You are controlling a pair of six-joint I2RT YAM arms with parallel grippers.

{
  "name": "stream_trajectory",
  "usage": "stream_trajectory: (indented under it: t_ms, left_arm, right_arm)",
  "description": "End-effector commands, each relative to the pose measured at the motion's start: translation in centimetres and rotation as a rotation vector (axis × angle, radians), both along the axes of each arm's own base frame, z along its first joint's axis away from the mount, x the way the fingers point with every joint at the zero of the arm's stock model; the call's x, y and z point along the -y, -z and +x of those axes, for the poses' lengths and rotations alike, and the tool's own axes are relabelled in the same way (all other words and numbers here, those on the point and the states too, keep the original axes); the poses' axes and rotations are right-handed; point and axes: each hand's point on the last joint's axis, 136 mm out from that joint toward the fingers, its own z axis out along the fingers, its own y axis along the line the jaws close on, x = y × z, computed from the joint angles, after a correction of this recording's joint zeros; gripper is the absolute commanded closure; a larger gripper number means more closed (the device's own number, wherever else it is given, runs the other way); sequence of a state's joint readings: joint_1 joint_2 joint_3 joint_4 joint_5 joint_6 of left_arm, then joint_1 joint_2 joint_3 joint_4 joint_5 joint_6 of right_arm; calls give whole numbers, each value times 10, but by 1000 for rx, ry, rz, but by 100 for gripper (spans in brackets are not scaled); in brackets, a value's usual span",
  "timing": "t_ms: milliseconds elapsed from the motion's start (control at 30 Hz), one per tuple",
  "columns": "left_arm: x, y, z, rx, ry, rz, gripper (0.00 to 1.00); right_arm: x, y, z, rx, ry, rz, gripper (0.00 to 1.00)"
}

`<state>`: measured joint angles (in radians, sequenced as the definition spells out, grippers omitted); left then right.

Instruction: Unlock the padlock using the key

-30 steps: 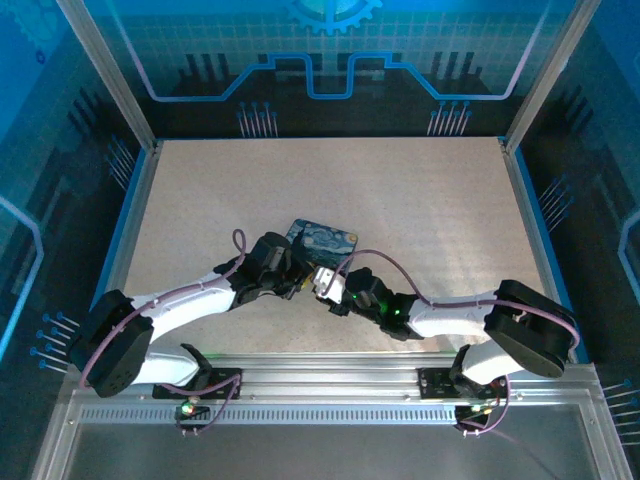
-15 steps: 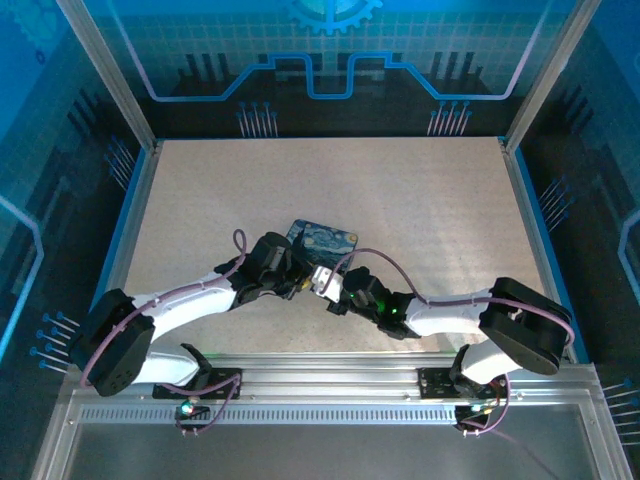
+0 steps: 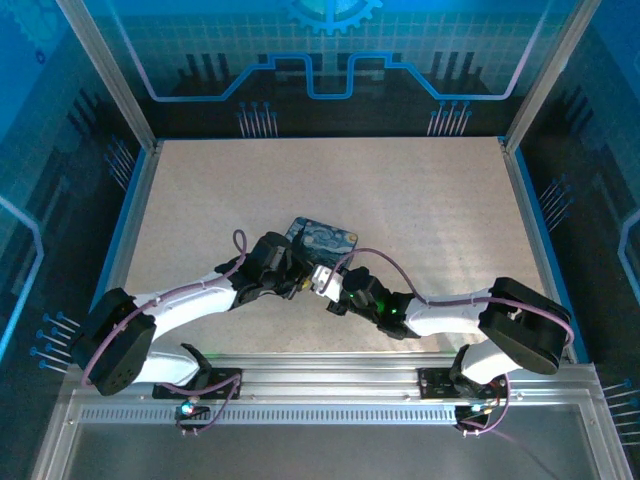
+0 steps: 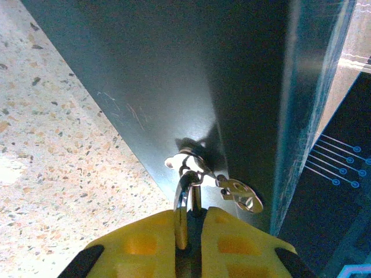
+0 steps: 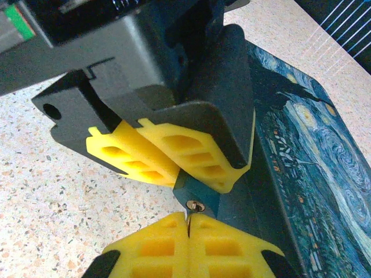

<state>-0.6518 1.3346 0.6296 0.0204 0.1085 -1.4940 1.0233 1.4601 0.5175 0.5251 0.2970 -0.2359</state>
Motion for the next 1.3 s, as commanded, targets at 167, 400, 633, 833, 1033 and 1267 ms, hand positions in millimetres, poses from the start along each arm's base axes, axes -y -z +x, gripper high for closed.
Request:
stream_trajectory:
  t_ms: [167,400,633,833,1033,1267]
  left_arm:
    - [10,-7,-1,11,25,-35,100]
    - [9,-3,-1,9,29,-22,100]
    - [9,2,-2,3,28,-11,100]
    - [9,6,-2,3,32,-2,100]
    - [10,8,-2,5,36,-3,100]
    - [11,8,-2,7,40,-2,100]
  right_arm:
    - [-13,-10,1,-102,45,98,100]
    - [-24,-2,-3,-350,116,232,100]
    - [-27,1,-8,-596,168,430,100]
    - [-23,4,-9,-764,215,542,100]
    - [-22,4,-8,-895,233,642,100]
    - [-21,17,-6,-918,274,617,100]
